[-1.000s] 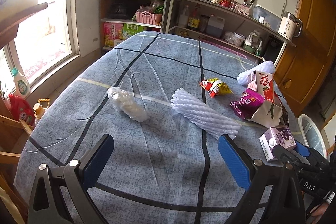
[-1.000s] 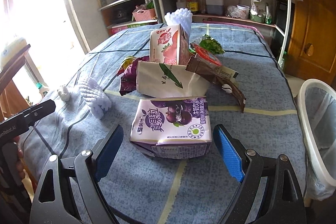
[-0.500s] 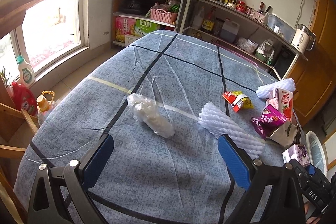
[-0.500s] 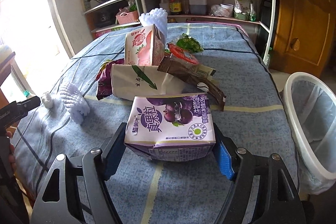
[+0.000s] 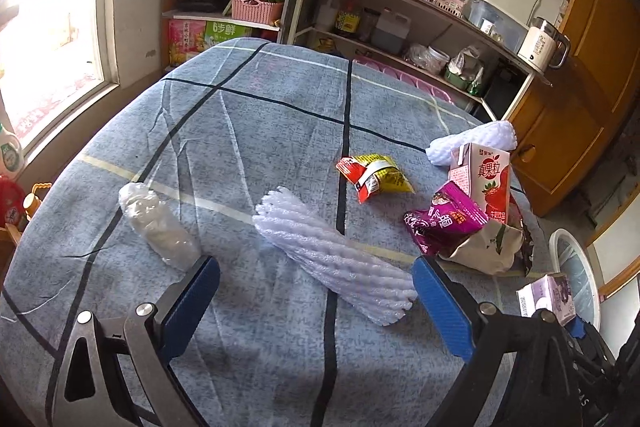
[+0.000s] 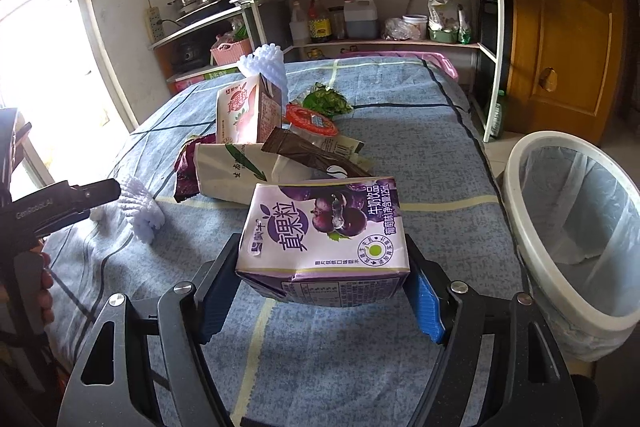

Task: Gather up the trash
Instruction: 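Grasp the purple grape juice carton with the right gripper while the left gripper approaches the white foam net, then grasp the white foam net with the left gripper while the right gripper carries the carton toward the bin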

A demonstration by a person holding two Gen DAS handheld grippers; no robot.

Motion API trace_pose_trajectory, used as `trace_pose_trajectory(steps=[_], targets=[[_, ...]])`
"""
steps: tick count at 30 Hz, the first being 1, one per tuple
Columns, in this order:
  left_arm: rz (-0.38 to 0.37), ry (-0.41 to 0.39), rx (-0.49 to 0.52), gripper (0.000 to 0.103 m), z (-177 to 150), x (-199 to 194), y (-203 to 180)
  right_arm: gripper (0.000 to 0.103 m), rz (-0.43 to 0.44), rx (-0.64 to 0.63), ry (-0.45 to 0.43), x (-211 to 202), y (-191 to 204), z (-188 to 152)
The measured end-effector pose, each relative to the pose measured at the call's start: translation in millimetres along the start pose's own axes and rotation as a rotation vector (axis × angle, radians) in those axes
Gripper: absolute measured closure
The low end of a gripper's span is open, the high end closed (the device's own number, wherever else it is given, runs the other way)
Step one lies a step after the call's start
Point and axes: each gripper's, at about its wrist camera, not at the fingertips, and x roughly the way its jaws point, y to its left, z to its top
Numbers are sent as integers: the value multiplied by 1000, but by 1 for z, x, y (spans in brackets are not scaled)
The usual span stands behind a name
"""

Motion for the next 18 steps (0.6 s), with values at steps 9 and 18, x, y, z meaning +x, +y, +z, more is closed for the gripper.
trace_pose_trajectory(steps=[9,18], targets=[[5,86,-28,41,1,36,-13,29,8,35,-23,-9,-17,-1],[-2,52,13,74,-3,29,-30,29,14,74,-36,-14,-31,-2]])
